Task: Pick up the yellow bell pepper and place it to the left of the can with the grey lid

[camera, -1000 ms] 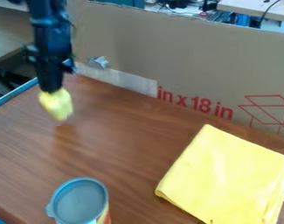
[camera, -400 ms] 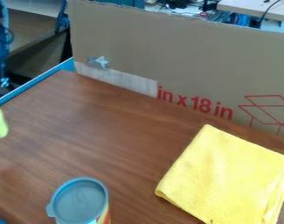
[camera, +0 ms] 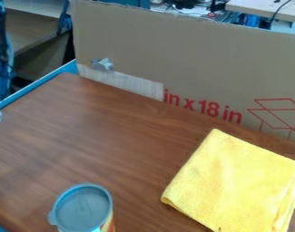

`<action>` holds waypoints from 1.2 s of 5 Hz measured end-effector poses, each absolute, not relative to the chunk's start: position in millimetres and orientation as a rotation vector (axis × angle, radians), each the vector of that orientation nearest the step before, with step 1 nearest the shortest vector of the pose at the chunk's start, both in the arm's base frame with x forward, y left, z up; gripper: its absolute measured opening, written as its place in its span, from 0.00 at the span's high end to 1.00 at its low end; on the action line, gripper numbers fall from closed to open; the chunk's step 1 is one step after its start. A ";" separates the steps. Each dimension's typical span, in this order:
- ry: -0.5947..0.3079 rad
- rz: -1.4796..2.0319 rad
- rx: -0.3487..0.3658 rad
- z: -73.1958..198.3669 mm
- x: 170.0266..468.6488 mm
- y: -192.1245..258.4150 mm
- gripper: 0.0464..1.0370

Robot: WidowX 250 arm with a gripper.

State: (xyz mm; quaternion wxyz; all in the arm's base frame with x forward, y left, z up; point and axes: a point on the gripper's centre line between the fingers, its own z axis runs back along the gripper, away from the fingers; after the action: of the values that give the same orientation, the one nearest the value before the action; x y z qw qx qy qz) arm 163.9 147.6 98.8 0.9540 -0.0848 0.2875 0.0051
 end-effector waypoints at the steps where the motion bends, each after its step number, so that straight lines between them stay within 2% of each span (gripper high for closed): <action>1: 0.608 -0.071 -0.151 82.0 162.9 126.8 0.95; 3: 0.497 -0.118 -0.055 75.9 162.3 118.8 0.95; 5: 0.442 -0.116 -0.088 85.2 174.4 115.2 0.95; 6: 0.443 -0.118 -0.088 87.6 185.0 113.5 0.95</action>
State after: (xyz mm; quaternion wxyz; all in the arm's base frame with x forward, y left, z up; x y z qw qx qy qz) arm 185.0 113.5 87.6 0.9729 -0.0434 0.2195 -0.0584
